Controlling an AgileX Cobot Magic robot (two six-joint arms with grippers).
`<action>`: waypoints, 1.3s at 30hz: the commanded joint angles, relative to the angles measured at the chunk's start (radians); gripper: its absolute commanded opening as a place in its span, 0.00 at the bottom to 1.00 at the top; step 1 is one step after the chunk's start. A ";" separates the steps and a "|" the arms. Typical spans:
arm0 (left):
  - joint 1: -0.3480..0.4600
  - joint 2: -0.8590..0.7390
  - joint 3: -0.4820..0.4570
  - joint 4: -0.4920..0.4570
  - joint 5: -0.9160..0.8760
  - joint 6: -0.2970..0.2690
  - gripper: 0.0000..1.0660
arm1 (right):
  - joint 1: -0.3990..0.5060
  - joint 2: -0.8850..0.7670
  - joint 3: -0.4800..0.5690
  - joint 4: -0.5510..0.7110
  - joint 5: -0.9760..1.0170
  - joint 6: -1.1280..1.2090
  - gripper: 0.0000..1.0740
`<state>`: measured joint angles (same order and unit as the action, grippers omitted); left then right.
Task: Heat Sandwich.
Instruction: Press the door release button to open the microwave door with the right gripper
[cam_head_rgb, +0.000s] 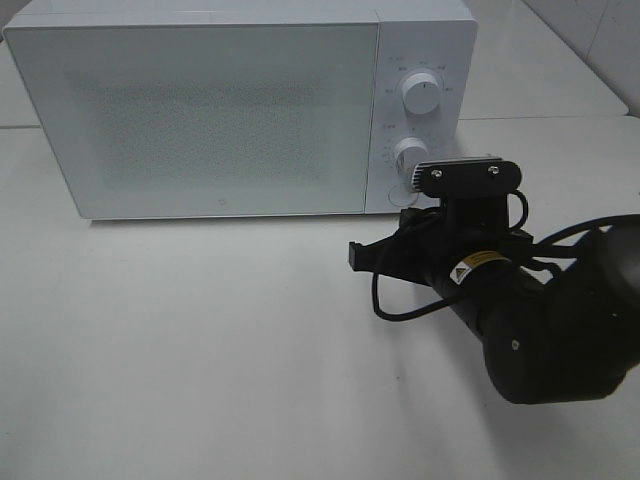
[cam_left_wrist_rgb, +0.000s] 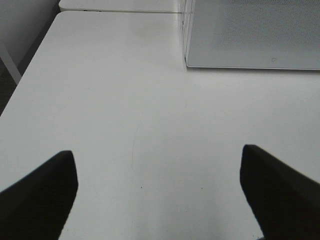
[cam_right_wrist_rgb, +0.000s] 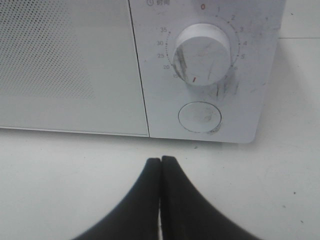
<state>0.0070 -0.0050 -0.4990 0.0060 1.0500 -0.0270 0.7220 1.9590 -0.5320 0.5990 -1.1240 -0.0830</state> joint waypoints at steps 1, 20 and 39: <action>0.003 -0.016 0.004 0.000 -0.014 -0.001 0.77 | -0.001 0.042 -0.050 0.026 -0.018 0.002 0.00; 0.003 -0.016 0.004 0.000 -0.014 -0.001 0.77 | -0.080 0.165 -0.233 0.096 -0.032 -0.070 0.00; 0.003 -0.016 0.004 0.000 -0.014 0.000 0.77 | -0.128 0.232 -0.302 0.040 0.040 -0.073 0.00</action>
<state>0.0070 -0.0050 -0.4990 0.0060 1.0500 -0.0270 0.6000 2.1930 -0.8180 0.6510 -1.0800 -0.1490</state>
